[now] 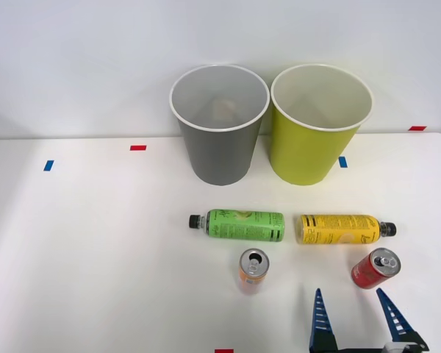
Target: Put cans in the gray bin, plastic bottles in the light green bin
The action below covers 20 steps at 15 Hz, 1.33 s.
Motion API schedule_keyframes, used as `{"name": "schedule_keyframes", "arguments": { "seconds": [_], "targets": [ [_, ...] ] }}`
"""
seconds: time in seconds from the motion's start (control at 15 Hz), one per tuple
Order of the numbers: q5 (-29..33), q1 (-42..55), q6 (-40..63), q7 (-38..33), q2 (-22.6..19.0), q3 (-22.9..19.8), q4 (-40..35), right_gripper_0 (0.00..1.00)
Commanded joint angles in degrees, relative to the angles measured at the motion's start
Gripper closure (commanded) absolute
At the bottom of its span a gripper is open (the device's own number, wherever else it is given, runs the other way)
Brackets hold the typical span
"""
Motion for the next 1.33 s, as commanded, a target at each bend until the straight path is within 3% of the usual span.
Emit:
{"name": "schedule_keyframes", "arguments": {
  "seconds": [0.07, 0.33, 0.6, 1.33],
  "targets": [
    [-6.1, 1.1, -3.5, 0.2, -2.1, -0.2, 0.0, 0.00],
    [-8.3, 1.1, -4.5, 1.2, -3.9, -2.3, 0.3, 0.00],
    [-8.6, -2.8, -9.4, 2.3, -3.6, -3.4, 6.8, 0.00],
    [-10.1, -7.8, -5.5, 4.9, -3.3, -4.8, 7.5, 0.00]
  ]
}}
